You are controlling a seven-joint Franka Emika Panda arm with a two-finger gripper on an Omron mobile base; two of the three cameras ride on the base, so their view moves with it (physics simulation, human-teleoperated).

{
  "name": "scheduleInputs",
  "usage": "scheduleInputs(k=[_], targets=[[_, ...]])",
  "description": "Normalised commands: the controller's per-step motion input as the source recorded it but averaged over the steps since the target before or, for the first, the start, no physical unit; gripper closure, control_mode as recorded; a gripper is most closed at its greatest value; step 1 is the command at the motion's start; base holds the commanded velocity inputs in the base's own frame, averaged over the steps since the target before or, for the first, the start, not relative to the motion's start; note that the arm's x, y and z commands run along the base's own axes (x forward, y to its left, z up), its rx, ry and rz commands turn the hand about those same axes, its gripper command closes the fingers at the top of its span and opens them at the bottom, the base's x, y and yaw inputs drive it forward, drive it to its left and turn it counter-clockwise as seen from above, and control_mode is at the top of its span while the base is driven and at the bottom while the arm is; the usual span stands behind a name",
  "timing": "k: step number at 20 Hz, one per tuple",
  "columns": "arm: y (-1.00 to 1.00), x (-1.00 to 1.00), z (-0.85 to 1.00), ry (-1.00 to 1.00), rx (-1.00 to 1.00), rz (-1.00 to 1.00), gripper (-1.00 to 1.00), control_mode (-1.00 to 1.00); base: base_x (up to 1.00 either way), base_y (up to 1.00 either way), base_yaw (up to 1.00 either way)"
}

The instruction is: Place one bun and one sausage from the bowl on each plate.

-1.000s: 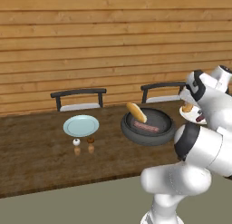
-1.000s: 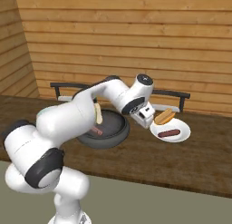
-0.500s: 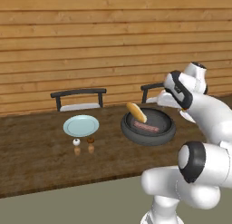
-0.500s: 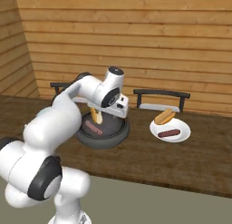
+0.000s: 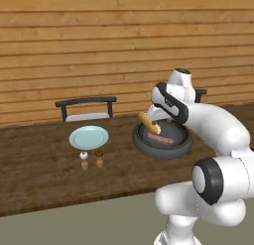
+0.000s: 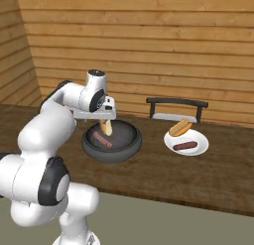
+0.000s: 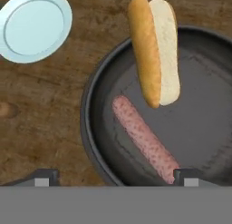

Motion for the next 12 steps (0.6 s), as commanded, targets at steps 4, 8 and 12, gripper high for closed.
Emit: scheduleInputs(k=[4, 8, 12], targets=[[0.04, 0.46, -0.32, -0.18, -0.18, 0.01, -1.00, -1.00, 0.00, 0.00, 0.00], [0.00, 0.67, -0.35, -0.02, -0.12, -0.01, -1.00, -1.00, 0.00, 0.00, 0.00], [-0.15, 0.63, -0.16, 0.01, -0.02, -0.02, -1.00, -1.00, 0.00, 0.00, 0.00]])
